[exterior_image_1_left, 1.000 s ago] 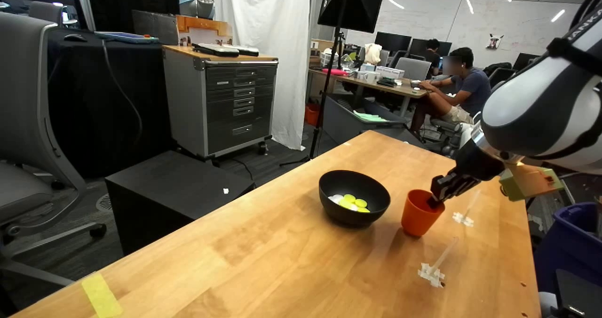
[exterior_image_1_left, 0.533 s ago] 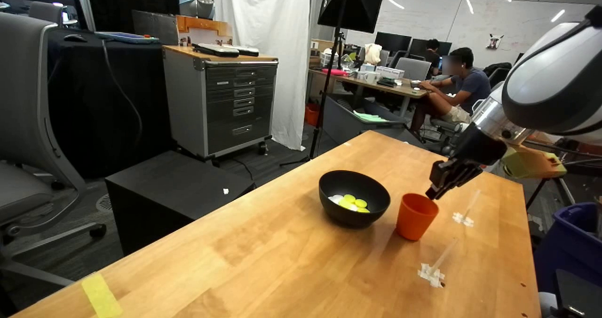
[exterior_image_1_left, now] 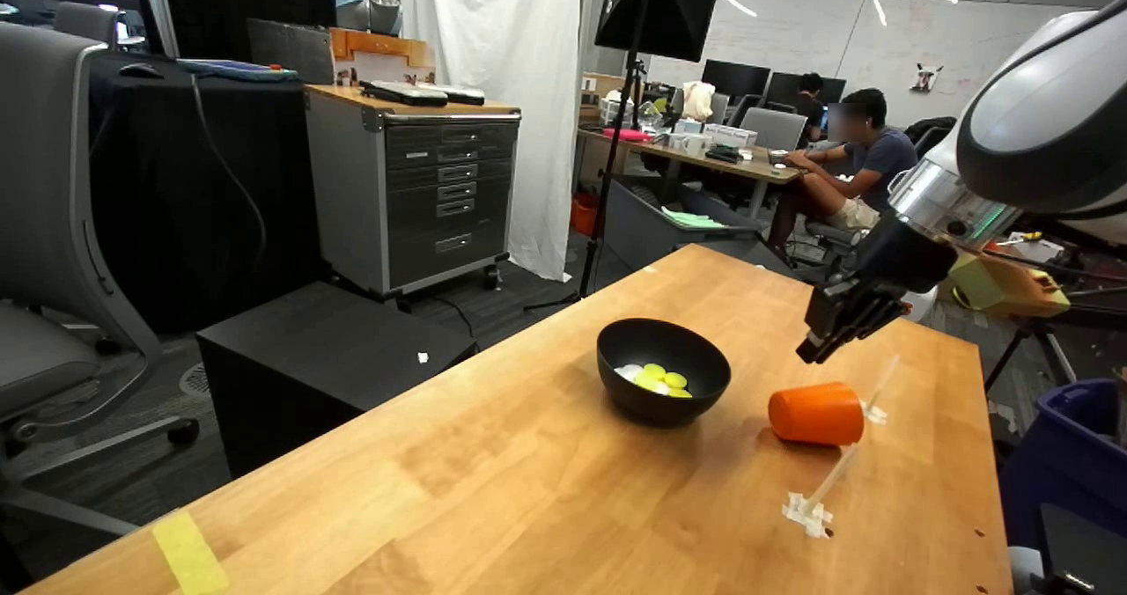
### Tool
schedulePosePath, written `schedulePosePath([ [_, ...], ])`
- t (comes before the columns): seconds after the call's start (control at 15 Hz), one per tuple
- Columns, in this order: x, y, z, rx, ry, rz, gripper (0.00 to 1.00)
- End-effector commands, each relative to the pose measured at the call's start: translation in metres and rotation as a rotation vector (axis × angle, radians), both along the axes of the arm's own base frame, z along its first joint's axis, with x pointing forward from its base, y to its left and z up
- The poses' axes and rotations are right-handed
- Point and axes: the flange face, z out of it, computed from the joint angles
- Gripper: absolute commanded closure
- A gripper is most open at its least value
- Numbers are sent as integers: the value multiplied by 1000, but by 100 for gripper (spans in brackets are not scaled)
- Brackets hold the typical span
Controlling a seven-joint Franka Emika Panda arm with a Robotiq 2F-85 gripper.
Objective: Pour the things in the orange cup into the bowl
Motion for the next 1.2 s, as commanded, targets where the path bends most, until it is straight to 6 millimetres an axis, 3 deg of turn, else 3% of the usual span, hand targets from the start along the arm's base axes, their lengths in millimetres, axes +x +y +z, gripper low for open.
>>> schedulePosePath([
  [0.0, 1, 2, 14, 21, -4, -4, 49],
  [0.4, 1, 5, 20, 26, -13, 2, 2],
  [0.87, -14, 27, 37, 115, 139, 227, 0],
  [0.93, -7, 23, 21, 99, 118, 158, 0],
  [1.13, -8, 24, 21, 104, 126, 164, 0],
])
